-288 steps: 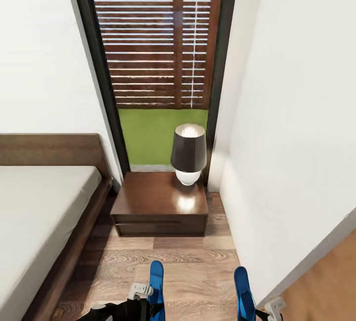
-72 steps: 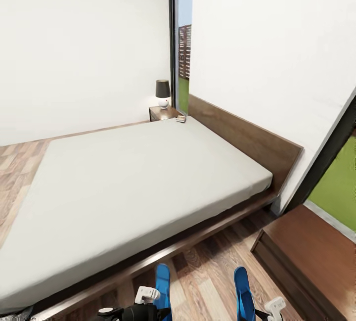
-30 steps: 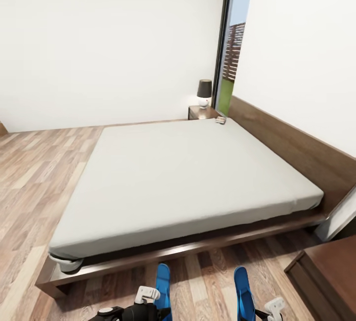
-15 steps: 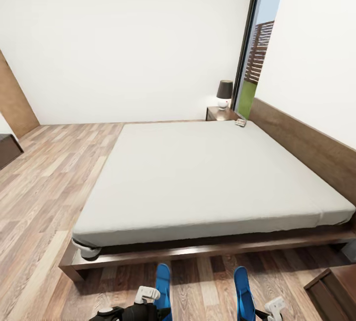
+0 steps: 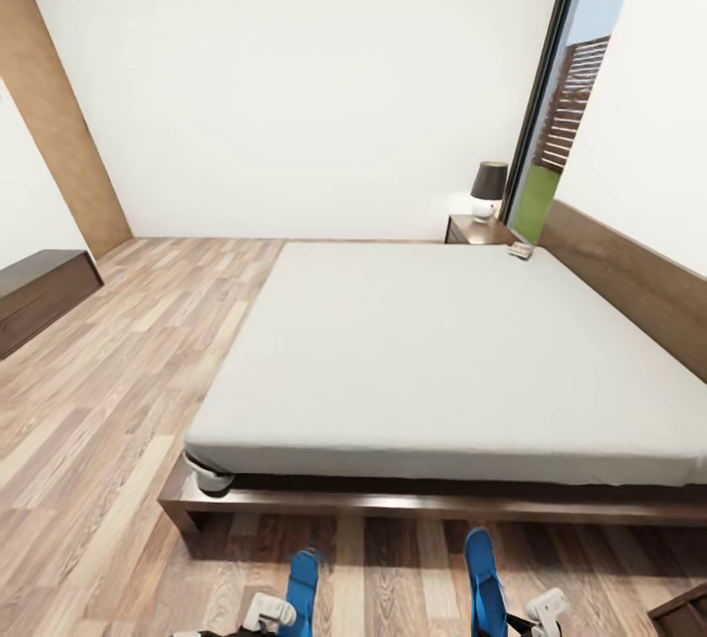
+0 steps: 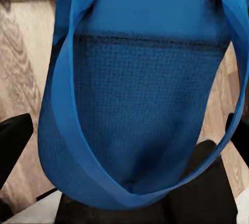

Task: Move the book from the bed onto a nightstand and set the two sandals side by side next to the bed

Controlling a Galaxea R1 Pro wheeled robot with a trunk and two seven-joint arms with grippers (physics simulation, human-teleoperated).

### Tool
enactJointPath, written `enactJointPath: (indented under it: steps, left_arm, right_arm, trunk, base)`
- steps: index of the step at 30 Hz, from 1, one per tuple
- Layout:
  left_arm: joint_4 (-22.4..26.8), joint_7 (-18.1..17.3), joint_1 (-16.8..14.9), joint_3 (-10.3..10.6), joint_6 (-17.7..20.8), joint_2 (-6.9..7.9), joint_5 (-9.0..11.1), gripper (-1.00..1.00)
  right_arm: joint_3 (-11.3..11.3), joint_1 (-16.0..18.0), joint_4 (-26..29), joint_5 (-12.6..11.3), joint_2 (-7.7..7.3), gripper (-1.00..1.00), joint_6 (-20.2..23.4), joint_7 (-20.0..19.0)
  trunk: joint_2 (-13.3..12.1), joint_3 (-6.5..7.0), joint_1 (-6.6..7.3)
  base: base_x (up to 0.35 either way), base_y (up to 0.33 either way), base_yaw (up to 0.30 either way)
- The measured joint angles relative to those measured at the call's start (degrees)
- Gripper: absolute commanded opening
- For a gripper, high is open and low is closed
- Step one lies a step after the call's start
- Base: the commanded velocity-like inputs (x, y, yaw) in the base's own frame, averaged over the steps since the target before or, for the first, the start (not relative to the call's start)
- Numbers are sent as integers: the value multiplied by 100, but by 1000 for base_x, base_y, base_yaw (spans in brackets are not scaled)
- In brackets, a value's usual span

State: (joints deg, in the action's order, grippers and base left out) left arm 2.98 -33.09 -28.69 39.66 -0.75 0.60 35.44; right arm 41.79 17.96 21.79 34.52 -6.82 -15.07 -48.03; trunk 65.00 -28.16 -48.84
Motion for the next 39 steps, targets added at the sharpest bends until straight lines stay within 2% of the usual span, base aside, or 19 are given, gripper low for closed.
enactJointPath:
  steps: [2, 4, 7, 11, 18, 39]
  left_arm:
    - [-109, -3, -1, -18, -179, 156, -3, -100]
    - [-148, -5, -1, -9, -329, 250, -8, -100]
    - [-176, -3, 3, -5, -439, 447, -12, -100]
    - [-179, -1, 8, -4, -511, 606, -8, -100]
    - [-180, 20, 8, -1, -538, 649, -10, -100]
    - [-181, 22, 7, 3, -533, 642, -11, -100]
  right_arm:
    - [0, 0, 4, -1, 1, -100, 2, 0]
    - [1, 0, 6, -6, -2, -100, 5, 0]
    - [0, 0, 7, -8, -6, -100, 7, 0]
    - [0, 0, 3, -9, -7, -100, 7, 0]
    - [7, -1, 0, -9, -7, -100, -1, 14]
    - [24, -1, -14, -18, -32, -100, -5, 46]
  trunk:
    - [0, 0, 0]
    - [0, 0, 0]
    - [0, 0, 0]
    - [0, 0, 0]
    - [0, 0, 0]
    - [0, 0, 0]
  base:
    - [0, 0, 253]
    - [0, 0, 253]
    - [0, 0, 253]
    - [0, 0, 252]
    - [0, 0, 178]
    - [0, 0, 4]
